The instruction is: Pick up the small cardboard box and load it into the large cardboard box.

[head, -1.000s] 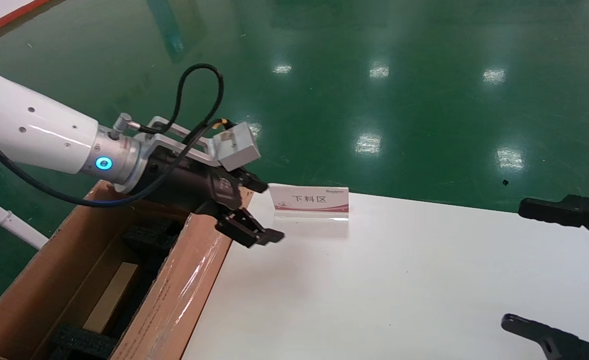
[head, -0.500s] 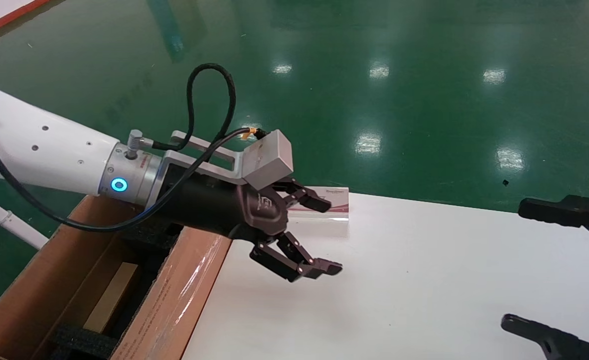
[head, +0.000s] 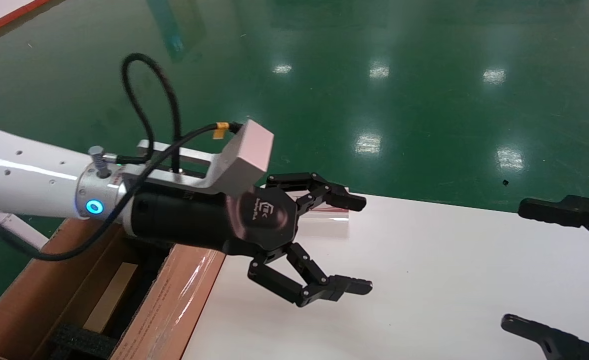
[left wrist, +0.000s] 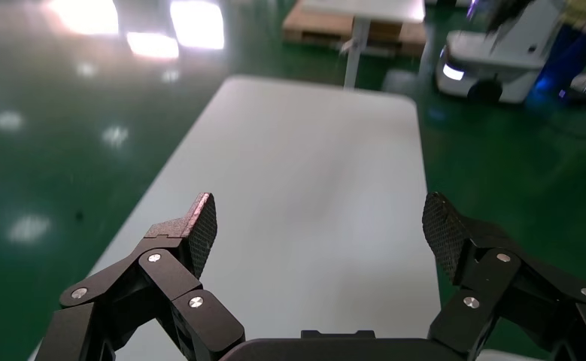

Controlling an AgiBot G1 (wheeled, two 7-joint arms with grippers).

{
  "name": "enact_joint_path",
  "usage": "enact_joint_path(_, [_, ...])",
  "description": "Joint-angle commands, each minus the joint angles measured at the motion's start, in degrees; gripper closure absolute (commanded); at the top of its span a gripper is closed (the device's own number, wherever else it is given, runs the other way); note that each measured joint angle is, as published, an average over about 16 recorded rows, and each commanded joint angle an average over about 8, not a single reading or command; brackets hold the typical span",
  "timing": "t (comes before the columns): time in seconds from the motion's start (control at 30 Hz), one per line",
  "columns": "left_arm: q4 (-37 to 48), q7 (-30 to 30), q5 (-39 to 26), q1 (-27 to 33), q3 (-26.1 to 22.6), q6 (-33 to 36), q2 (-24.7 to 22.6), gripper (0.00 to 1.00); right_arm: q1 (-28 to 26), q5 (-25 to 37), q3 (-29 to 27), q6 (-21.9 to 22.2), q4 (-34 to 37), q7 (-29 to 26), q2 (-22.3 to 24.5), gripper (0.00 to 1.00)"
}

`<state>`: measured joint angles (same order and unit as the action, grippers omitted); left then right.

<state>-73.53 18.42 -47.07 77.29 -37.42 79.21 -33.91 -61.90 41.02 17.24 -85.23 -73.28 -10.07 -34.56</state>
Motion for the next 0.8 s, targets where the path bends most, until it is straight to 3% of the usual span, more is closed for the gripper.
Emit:
enact_joint_path(0.03, [-0.01, -1.34, 0.91, -2.74, 3.73, 1.13, -0.19, 0.00, 0.00, 0.00, 0.01, 0.00, 0.00, 0.00, 0.00, 0.00])
enact_joint_path(0.23, [-0.03, -5.32, 3.62, -10.91, 14.85, 4.50, -0.77, 0.00, 0.00, -0.01, 0.02, 0.01, 0.00, 0.01, 0.01, 0.00])
enact_joint_path(0.43, [-0.02, -7.96, 5.53, -16.87, 22.99, 6.86, -1.18, 0.00, 0.00, -0.02, 0.03, 0.02, 0.01, 0.02, 0.02, 0.00])
enact_joint_path(0.57, [-0.01, -8.47, 6.08, -18.50, 25.22, 7.49, -1.30, 0.00, 0.01, -0.03, 0.03, 0.03, 0.02, 0.02, 0.02, 0.00])
enact_joint_path(0.8, [-0.03, -8.12, 5.88, -17.48, 23.79, 7.17, -1.27, 0.00, 0.01, -0.04, 0.03, 0.04, 0.02, 0.02, 0.02, 0.00])
